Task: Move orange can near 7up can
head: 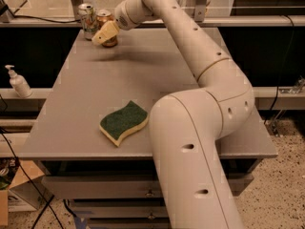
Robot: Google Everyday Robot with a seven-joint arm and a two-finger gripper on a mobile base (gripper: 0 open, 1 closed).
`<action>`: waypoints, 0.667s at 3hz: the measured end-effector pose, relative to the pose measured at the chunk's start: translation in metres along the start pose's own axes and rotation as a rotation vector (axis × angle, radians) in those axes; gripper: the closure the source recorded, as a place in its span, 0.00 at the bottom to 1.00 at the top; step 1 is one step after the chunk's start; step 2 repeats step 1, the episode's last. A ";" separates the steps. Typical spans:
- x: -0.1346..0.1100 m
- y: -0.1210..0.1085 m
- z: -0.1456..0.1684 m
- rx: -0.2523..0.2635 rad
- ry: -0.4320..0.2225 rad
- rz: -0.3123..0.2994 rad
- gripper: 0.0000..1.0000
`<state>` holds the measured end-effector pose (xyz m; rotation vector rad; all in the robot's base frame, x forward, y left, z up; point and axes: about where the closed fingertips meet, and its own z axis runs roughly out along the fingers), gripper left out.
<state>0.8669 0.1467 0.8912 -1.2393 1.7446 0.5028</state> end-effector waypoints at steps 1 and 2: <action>0.000 0.000 0.000 0.000 0.000 0.000 0.00; 0.000 0.000 0.000 0.000 0.000 0.000 0.00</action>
Offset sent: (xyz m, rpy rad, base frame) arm 0.0000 0.0000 0.0000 0.0000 0.0000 0.0000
